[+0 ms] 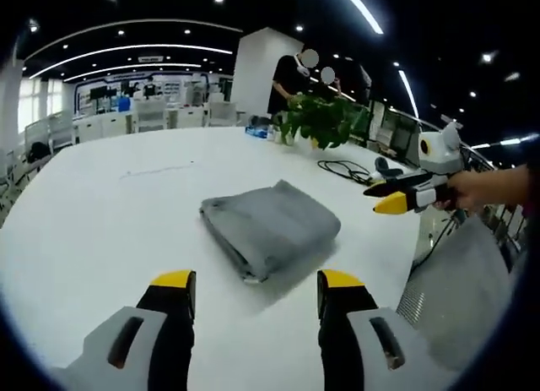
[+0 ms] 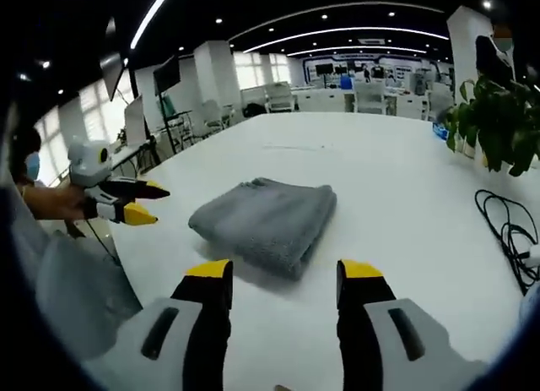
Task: Fold the towel on the table until its edges align and the towel forms a compact rectangular stack.
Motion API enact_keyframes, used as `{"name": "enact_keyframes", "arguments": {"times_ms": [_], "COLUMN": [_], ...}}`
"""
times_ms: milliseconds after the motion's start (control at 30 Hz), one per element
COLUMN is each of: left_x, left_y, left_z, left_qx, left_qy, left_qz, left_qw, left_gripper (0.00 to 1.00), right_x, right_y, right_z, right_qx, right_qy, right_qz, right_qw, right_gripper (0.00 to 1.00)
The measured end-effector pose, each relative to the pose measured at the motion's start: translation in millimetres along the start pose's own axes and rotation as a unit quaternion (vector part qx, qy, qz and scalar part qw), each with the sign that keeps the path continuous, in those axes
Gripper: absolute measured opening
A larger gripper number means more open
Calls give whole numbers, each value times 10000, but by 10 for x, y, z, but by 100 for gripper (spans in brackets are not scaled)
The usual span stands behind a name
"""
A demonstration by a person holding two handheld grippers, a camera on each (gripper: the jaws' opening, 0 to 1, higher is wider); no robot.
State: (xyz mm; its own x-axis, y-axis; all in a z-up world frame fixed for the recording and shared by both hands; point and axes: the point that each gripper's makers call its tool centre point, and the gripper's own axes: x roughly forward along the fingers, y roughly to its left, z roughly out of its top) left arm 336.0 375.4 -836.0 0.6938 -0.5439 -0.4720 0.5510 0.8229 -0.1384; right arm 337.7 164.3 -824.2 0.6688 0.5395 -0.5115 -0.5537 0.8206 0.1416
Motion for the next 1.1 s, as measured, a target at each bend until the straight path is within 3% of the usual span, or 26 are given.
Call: {"name": "enact_keyframes", "arguments": {"times_ms": [200, 333, 400, 767, 1100], "left_x": [-10, -13, -7, -11, -16], "left_y": [-159, -245, -226, -233, -253], "left_z": [-221, -328, -286, -298, -266], "left_qx": [238, 153, 317, 240, 285], "left_qy": [231, 309, 277, 302, 222], "left_qz": [-131, -241, -177, -221, -239], "left_qw": [9994, 9991, 9990, 9990, 9991], "left_gripper": [62, 65, 67, 68, 69], "right_x": [-63, -64, -62, -72, -59], "right_y": [111, 159, 185, 288, 286], "right_z": [-124, -196, -228, -510, -437], "right_qx": [-15, -3, -14, 109, 117], "right_qy": [37, 25, 26, 251, 73], "right_qz": [51, 32, 55, 181, 169], "right_qw": [10000, 10000, 10000, 9995, 9998], "right_gripper": [53, 56, 58, 57, 60]}}
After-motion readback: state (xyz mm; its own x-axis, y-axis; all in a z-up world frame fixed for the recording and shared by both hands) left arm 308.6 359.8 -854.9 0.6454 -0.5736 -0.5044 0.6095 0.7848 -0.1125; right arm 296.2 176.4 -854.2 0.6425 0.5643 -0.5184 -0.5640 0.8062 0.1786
